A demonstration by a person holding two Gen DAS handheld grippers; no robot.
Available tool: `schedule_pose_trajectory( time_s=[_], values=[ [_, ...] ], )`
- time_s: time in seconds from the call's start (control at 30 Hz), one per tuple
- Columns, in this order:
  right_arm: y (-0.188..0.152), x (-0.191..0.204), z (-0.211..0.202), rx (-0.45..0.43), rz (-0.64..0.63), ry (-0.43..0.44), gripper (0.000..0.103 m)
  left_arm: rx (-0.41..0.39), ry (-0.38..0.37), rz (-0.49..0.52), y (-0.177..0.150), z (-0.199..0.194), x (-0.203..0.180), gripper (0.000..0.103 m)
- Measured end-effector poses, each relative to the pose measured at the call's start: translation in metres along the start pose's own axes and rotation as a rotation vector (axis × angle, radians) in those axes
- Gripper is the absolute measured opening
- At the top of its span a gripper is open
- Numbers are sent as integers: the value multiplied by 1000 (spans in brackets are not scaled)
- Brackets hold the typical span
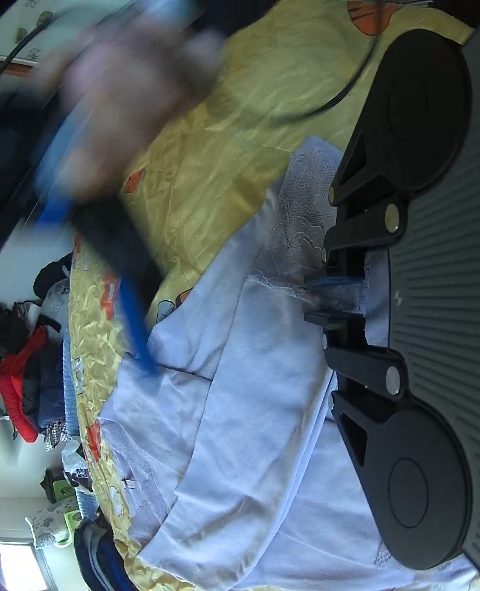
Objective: Fold small clothes
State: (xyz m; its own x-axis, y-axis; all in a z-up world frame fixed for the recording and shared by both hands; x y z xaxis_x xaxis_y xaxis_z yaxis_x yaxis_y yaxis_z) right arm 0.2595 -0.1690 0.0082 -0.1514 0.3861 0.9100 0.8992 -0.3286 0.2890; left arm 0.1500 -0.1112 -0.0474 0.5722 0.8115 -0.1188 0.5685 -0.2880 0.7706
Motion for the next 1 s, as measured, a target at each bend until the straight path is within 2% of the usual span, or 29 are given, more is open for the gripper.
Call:
schedule_pose_trajectory(
  time_s=[0.1,0.17,0.23,0.3,0.37,0.47,0.5,0.53,0.63,0.77,0.93,1.0],
  values=[
    [31,20,53,113,-42,14,81,-47,-33,-17,-3,0,-3,31],
    [55,24,92,158,-28,17,81,-86,-40,16,-8,0,-9,41],
    [73,25,129,174,0,13,81,-126,-35,45,-14,1,-17,56],
    [78,26,165,219,-4,1,81,-160,-18,93,-21,2,-28,68],
    [79,18,202,241,-46,-62,81,-146,9,148,-21,6,-36,70],
    [81,-4,246,266,-72,-186,81,-152,-27,107,-20,5,-31,72],
    [78,-12,255,273,-76,-213,81,-155,-38,93,-20,4,-29,72],
    [79,-16,261,268,-73,-204,82,-158,-48,80,-20,4,-29,72],
    [85,-19,266,239,-35,-169,82,-165,-69,54,-19,4,-26,72],
    [86,-17,257,234,-56,-211,82,-168,-81,43,-20,4,-23,73],
    [46,11,199,291,-217,-166,82,-151,-62,1,-18,-9,-16,72],
    [35,10,160,257,-254,-189,81,-146,-27,-43,-13,-25,-8,73]
  ],
)
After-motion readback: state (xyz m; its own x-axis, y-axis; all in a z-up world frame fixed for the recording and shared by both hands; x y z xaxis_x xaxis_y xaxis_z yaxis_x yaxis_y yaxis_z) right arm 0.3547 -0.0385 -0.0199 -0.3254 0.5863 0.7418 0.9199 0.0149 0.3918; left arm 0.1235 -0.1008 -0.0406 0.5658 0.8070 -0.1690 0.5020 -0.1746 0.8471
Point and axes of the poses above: each gripper's, at about its wrist camera, not at the fingertips, and z roughly the way its jaws point, x to its left, y to its top, the point moved 8 cm from there along z, roughly the way its jaws point, and after that the axes turned 6 degrees about -x, right-handed, at the moved point
